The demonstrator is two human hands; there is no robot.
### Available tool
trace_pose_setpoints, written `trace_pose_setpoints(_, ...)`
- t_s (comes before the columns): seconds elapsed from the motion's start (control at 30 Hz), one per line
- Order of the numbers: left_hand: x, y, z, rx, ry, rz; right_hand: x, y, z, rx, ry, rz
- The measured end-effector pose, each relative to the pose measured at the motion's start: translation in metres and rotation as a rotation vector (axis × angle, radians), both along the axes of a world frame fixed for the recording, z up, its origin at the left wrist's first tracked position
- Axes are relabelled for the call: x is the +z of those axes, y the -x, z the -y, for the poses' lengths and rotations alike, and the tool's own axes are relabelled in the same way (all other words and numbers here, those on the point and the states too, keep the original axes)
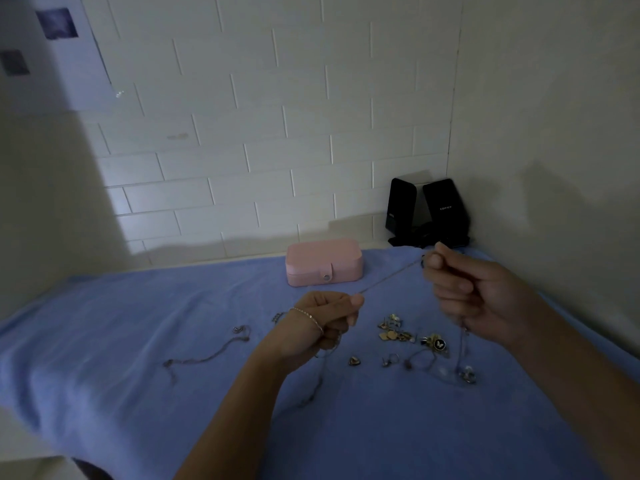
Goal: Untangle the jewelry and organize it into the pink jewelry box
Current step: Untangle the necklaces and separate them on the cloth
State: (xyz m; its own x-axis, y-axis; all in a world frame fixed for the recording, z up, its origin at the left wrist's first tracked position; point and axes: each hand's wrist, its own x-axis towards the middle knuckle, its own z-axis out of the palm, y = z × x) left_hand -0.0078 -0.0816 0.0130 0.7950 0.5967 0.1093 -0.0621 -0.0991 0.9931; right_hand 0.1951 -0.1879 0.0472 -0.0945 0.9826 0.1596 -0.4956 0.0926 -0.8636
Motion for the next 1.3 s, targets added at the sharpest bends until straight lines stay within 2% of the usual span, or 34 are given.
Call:
trace_pose_setpoints(0.37, -0.003, 0.001, -0.001, -0.005, -0.094, -0.092, 0.005, -0.032, 0.006, -0.424, -0.023, 0.147)
trace_pose_setpoints(0.4, -0.004, 0.001, -0.002, -0.002, -0.095, -0.099, 0.004, -0.035, 0.006, -0.467, -0.014, 0.228)
trace_pose_setpoints(0.47, -0.006, 0.0, -0.003, 0.008, -0.102, -0.124, 0.001, -0.04, 0.008, -0.573, 0.052, 0.506)
trace_pose_setpoints(0.57, -0.005, 0.002, -0.004, 0.003, -0.098, -0.21, -0.006, -0.048, 0.007, -0.677, 0.248, 0.912)
trace_pose_setpoints(0.67, 0.004, 0.009, -0.005, -0.115, -0.01, -0.396, -0.021, -0.056, 0.0, -0.639, 0.4, 1.144)
trace_pose_setpoints(0.8, 0.034, 0.01, -0.011, -0.19, -0.136, -0.691, -0.04, -0.057, -0.013, -0.591, 0.38, 1.42)
trace_pose_setpoints(0.9, 0.064, 0.006, -0.014, -0.312, -0.27, -0.889, -0.046, -0.044, -0.024, -0.577, 0.308, 1.52)
trace_pose_setpoints(0.97, 0.082, 0.006, -0.014, -0.431, -0.296, -1.01, -0.051, -0.029, -0.03, -0.671, 0.21, 1.56)
trace_pose_setpoints(1.03, 0.096, 0.009, -0.015, -0.429, -0.318, -1.072, -0.057, -0.011, -0.032, -0.724, 0.127, 1.567)
trace_pose_setpoints(1.1, 0.108, 0.013, -0.017, -0.333, -0.298, -1.04, -0.063, 0.005, -0.034, -0.644, 0.055, 1.554)
trace_pose_setpoints(1.17, 0.116, 0.019, -0.016, -0.25, -0.277, -0.934, -0.066, 0.018, -0.036, -0.551, -0.012, 1.545)
trace_pose_setpoints(1.3, 0.124, 0.031, -0.002, -0.289, -0.27, -0.747, -0.071, 0.035, -0.035, -0.293, -0.142, 1.503)
